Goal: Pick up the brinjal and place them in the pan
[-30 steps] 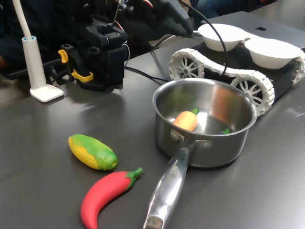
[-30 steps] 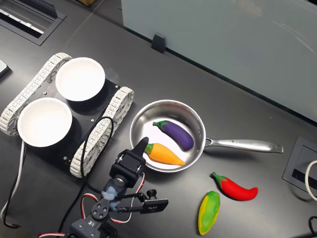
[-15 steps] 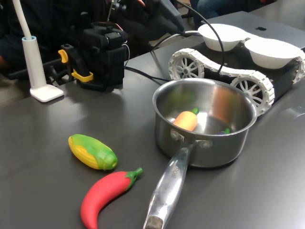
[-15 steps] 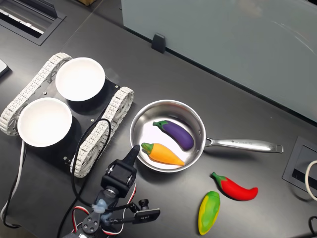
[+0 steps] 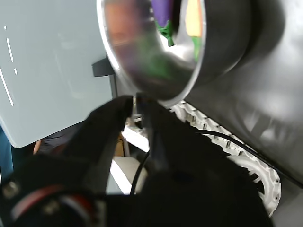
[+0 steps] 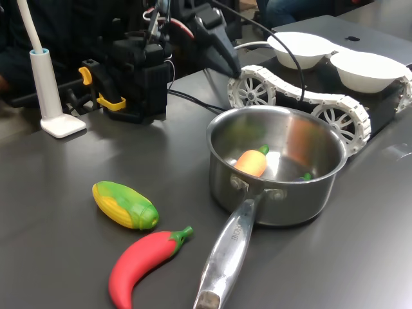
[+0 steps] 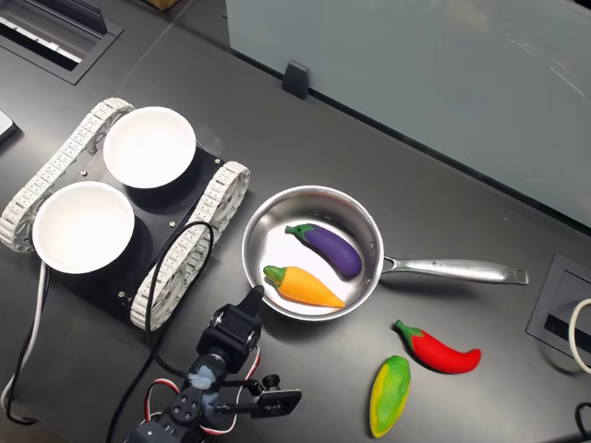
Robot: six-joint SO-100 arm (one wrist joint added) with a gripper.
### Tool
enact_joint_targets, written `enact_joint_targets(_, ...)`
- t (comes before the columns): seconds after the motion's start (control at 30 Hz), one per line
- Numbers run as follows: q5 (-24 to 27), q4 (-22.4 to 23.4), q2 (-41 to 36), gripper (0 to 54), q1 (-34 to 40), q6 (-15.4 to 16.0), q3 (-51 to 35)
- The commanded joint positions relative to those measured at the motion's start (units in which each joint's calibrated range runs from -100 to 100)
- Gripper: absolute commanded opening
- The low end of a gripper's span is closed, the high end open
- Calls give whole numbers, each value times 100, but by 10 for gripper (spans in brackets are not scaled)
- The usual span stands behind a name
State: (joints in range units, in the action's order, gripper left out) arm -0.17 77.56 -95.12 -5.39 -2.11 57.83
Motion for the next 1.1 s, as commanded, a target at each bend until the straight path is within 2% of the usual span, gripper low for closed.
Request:
enact_joint_targets(0.0,-88,103,-33,0,-126,52,237)
enact_joint_targets(0.33,-132,240,-33,0,-241,43,910)
enact_joint_targets(0.7,-176,26,-33,0,-275,35,1664)
enact_joint_targets(1.07,-215,18,-33,0,-264,35,1800)
